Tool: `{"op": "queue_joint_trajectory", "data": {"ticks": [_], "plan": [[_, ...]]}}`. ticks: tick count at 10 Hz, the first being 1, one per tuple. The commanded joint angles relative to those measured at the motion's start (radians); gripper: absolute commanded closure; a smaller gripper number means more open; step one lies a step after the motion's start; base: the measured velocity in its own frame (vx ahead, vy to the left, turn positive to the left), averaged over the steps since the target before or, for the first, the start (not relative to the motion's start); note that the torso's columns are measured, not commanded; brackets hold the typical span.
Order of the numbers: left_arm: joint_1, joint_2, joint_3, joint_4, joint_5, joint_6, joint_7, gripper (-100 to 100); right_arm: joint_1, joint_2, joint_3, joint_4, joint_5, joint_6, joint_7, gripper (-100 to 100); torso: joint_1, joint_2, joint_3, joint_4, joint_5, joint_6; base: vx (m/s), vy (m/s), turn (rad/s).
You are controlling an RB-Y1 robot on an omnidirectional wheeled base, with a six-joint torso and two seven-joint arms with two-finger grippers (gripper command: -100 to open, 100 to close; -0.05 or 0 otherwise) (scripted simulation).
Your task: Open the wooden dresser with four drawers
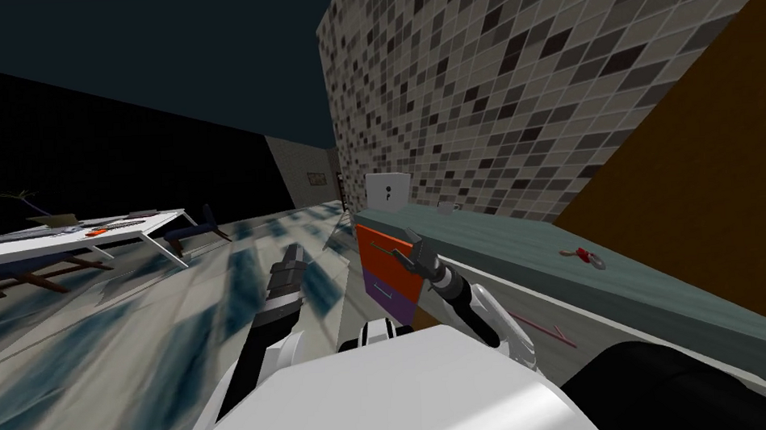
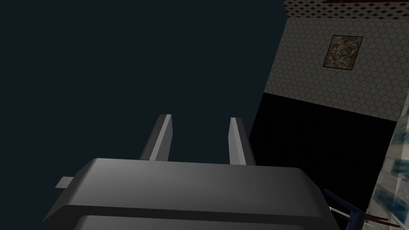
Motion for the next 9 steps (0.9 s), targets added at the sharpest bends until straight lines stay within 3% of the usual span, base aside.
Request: {"op": "queue_joint_trajectory", "data": {"ticks": [1,9], "plan": [[0.000,0.000,0.000,0.000,0.000,0.000,0.000,0,-0.010,-0.033,0.000,0.002,0.075,-0.014,0.026,-100,0.000,0.000,0.000,0.000,0.000,0.000,0.039,0.043,-0.124],[0.000,0.000,0.000,0.000,0.000,0.000,0.000,0,-0.045,-0.130,0.000,0.016,0.296,-0.047,0.090,-100,0.000,0.000,0.000,0.000,0.000,0.000,0.026,0.031,-0.085]]}}
